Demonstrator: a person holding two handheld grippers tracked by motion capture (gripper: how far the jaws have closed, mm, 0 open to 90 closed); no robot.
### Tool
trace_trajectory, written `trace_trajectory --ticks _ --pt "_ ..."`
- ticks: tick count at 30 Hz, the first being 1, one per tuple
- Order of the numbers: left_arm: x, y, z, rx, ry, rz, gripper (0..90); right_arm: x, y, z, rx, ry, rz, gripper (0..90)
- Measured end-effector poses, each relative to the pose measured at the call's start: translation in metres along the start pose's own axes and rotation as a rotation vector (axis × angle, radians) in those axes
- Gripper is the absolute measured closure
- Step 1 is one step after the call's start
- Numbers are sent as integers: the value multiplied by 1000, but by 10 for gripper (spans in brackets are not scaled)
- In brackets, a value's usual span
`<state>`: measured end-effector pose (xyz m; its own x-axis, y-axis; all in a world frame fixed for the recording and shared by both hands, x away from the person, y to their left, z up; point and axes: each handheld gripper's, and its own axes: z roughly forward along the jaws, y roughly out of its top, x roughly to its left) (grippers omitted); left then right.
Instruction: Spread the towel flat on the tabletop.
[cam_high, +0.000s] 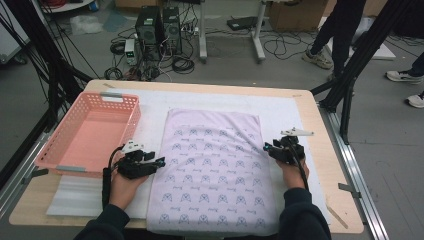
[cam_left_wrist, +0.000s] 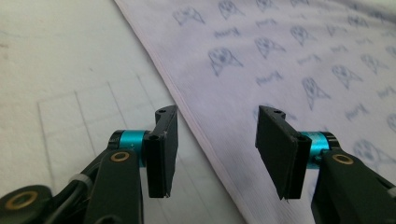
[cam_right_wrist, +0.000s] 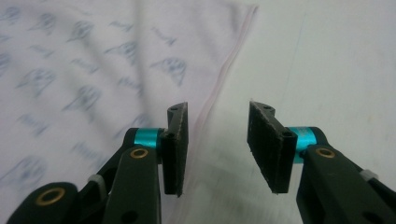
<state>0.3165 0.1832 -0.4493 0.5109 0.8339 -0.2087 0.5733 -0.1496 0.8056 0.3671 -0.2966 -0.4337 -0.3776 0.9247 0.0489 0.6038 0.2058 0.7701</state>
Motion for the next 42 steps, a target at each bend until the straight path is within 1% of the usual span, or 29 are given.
trace_trajectory --ticks 1,4,6,7,8,9,11,12,13,14,15,17,19,20,21,23,24,26,27,30,31,35,36,37,38,39,40,41,42 --pt "0 0 3 0 2 -5 493 -1 6 7 6 0 -2 579" --pt "1 0 6 15 -1 -9 497 -2 17 29 14 18 25 598" --pt "2 0 5 15 -5 -7 497 0 19 42 58 -3 -7 675" --pt "2 0 5 13 -7 -9 497 1 19 44 41 -5 -12 801" --pt "1 0 5 15 -8 -4 497 0 19 45 35 5 -6 868" --pt "0 0 5 13 -8 0 497 0 19 45 39 -7 -2 881" --pt "-1 0 5 14 -12 10 496 -1 19 44 38 -80 -12 884" --pt "-1 0 5 9 -13 13 496 -3 18 43 33 -105 3 882" --pt "0 -1 4 5 -15 12 493 -6 17 43 25 -99 40 874" --pt "0 -1 3 3 -19 10 490 -6 17 42 25 -98 60 830" --pt "0 -1 3 -3 -23 9 485 -6 17 41 26 -112 48 768" --pt "0 -1 3 -7 -41 13 474 -7 15 34 7 -117 28 730" --pt "1 -1 2 -23 -54 16 466 -10 13 25 -16 -98 34 649" --pt "1 0 1 -33 -62 19 463 -11 10 19 -34 -74 42 619" --pt "2 0 1 -44 -67 17 460 -13 7 14 -42 -41 52 615" --pt "3 1 1 -51 -67 15 462 -12 0 2 -48 -4 41 591" --pt "3 1 2 -49 -64 12 467 -11 -4 -2 -51 30 34 579" --pt "2 3 5 -37 -58 -3 492 -5 -13 -11 -16 69 11 571" --pt "2 5 7 -24 -57 5 501 -2 -18 -15 -9 84 -10 571" --pt "-3 8 15 5 -36 19 531 6 -31 -26 9 105 -50 570" --pt "-4 8 18 13 -33 26 533 8 -35 -29 5 114 -50 569" --pt "-10 8 20 28 13 70 600 8 -41 -39 -14 130 -48 542" --pt "-12 8 21 36 32 88 651 9 -42 -41 -14 135 -47 543" --pt "-14 8 21 42 69 131 733 9 -43 -42 -13 135 -45 542" --pt "-16 8 21 42 89 156 866 9 -43 -43 -18 135 -43 540" --pt "-16 9 21 41 108 138 879 8 -44 -44 -22 133 -45 534" --pt "-18 9 21 42 141 136 881 8 -45 -44 -21 134 -36 532" --pt "-18 9 20 47 158 138 881 7 -46 -45 -19 134 -36 530" --pt "-18 9 20 45 159 129 880 6 -47 -46 -20 130 -34 529"
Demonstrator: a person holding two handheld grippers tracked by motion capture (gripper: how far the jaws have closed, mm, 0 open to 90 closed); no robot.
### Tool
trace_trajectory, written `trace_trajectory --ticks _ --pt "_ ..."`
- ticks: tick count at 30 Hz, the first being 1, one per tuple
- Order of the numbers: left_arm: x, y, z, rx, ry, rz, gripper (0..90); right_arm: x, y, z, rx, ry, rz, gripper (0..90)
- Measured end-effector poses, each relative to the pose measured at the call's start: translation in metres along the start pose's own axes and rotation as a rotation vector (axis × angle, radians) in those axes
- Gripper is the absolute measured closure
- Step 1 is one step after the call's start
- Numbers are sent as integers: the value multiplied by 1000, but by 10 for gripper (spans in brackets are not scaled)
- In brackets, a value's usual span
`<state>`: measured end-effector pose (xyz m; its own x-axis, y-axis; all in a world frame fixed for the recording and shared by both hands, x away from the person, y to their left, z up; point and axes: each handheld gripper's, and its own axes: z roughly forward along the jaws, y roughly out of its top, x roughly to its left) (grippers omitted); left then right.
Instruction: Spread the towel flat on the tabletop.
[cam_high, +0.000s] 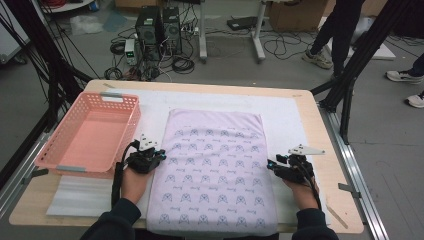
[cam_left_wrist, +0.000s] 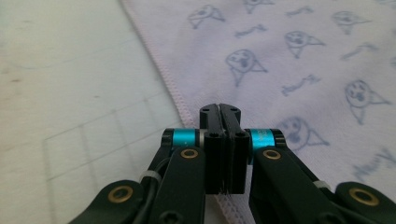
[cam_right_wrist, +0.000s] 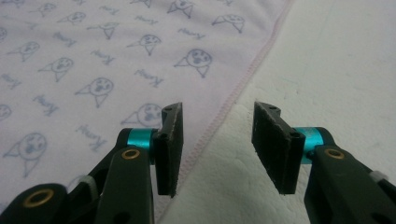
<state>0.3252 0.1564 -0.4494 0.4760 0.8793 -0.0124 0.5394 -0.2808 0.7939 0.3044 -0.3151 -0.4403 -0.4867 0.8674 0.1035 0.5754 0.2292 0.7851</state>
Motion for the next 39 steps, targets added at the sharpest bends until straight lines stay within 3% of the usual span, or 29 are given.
trace_trajectory --ticks 3,4,6,8,12,15,18,20,23,28,33,36,39 --pt "0 -1 -2 -11 7 27 849 -3 -1 -4 -15 -11 6 521" --pt "2 -2 -2 -30 2 17 774 -3 -1 -5 -22 -11 10 514" --pt "8 -3 -4 -73 -72 -24 577 -3 0 -8 -40 -17 6 497" --pt "13 -3 -7 -144 -163 -39 457 -3 1 -11 -59 -19 -6 473" --pt "15 0 -15 -279 -279 -89 328 -1 4 -15 -114 -15 -40 390" --pt "12 2 -20 -310 -321 -80 259 2 6 -19 -143 -10 -56 308" --pt "12 3 -23 -326 -342 -81 159 4 7 -24 -175 -2 -71 294" --pt "13 3 -26 -340 -365 -81 149 5 8 -27 -200 -2 -73 275" --pt "13 4 -29 -361 -372 -62 160 5 8 -31 -216 -1 -76 246" --pt "15 4 -29 -396 -337 -2 183 4 8 -34 -239 5 -68 205" --pt "14 3 -27 -346 -317 -30 183 4 7 -30 -218 11 -86 196" --pt "14 3 -27 -338 -332 -44 165 4 6 -30 -211 13 -87 196" --pt "14 3 -27 -340 -317 -52 167 4 6 -30 -202 17 -87 196"
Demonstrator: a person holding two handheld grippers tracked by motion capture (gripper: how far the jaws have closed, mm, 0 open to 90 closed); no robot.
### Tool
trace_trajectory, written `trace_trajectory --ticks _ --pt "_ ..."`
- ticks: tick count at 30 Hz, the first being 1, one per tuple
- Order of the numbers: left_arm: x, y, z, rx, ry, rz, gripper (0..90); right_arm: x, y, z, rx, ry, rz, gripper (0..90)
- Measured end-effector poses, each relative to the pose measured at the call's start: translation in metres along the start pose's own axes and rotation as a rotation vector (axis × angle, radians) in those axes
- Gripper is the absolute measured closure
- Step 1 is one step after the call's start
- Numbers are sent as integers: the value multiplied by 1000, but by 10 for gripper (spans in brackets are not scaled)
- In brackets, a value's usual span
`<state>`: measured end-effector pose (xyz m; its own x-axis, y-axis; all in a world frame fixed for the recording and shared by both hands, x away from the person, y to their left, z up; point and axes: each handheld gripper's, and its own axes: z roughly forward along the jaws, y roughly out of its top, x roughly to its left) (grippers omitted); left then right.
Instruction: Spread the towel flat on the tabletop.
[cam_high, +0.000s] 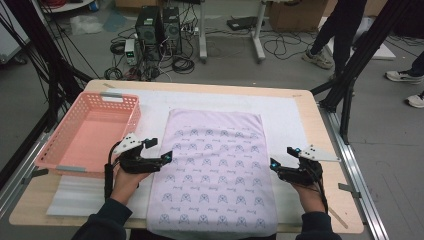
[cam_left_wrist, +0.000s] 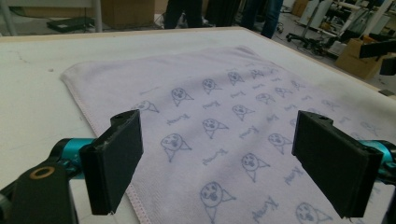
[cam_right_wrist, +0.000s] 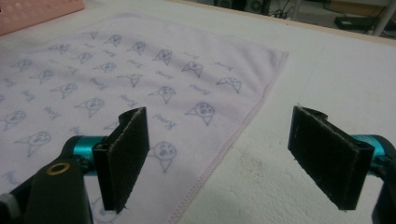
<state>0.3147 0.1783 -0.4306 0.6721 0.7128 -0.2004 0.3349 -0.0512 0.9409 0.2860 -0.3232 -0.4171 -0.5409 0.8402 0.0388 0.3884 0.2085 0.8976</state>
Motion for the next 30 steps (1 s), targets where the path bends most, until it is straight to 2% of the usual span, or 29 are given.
trace_trajectory --ticks 5,7,18,22,27,30 --pt "4 -2 4 3 11 -15 168 -1 0 -1 0 -6 8 195" --pt "3 -2 4 14 29 -8 167 -2 -1 -1 2 -8 10 196" --pt "1 -3 5 24 34 6 167 1 -2 1 15 -3 4 196" --pt "2 -5 6 23 41 -1 167 1 0 0 1 -2 6 196" --pt "2 -2 7 8 59 -26 169 0 -1 4 20 -6 23 196" --pt "0 -2 8 22 59 -18 173 2 0 5 22 0 16 196"
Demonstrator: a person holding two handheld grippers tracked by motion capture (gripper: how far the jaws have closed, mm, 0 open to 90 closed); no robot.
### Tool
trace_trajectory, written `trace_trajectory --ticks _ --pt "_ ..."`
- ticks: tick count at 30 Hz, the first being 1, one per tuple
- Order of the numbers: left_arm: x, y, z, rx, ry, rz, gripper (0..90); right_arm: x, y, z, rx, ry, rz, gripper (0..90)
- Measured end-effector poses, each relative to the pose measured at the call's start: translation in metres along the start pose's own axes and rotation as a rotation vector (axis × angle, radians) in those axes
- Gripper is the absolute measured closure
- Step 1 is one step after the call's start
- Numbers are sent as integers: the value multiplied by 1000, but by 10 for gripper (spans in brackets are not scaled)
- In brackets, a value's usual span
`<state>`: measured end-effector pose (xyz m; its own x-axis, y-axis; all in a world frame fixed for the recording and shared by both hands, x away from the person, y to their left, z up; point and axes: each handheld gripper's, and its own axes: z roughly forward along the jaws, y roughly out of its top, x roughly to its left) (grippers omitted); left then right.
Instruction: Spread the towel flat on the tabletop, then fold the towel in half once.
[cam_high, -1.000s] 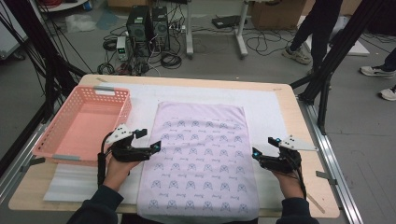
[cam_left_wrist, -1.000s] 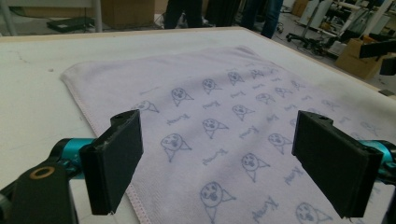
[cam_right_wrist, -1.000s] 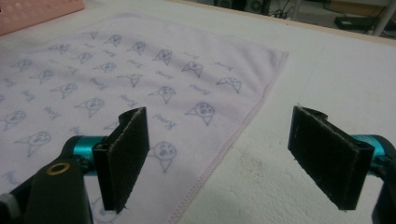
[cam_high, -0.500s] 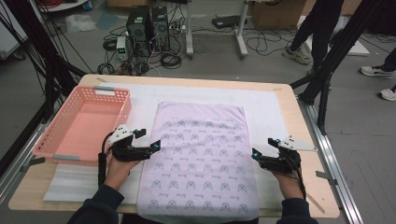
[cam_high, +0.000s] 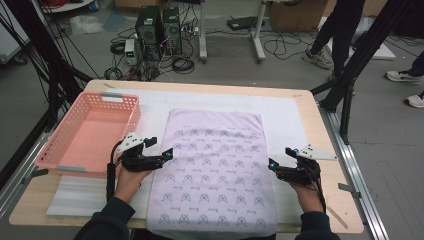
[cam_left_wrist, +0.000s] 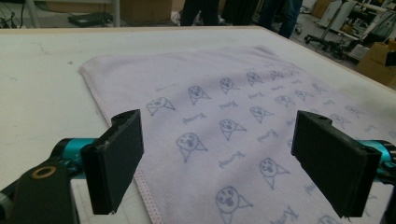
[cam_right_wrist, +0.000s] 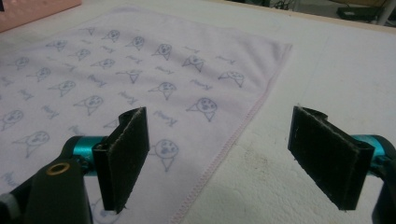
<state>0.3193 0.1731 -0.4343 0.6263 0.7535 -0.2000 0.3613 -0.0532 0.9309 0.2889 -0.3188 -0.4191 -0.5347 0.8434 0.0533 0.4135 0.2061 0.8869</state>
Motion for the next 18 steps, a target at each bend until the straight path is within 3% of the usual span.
trace_trajectory --ticks 2,6,8,14,18 --pt "-1 0 0 16 16 8 173 1 1 -1 -5 -1 -8 196" --pt "-6 2 0 66 140 62 181 0 2 -4 -6 -7 -5 196" --pt "-8 4 0 75 165 95 180 0 3 -3 -3 -12 1 195" --pt "-5 5 0 87 125 81 181 2 10 4 67 -54 16 196" --pt "-7 4 5 83 94 63 181 8 20 6 55 -74 15 196"
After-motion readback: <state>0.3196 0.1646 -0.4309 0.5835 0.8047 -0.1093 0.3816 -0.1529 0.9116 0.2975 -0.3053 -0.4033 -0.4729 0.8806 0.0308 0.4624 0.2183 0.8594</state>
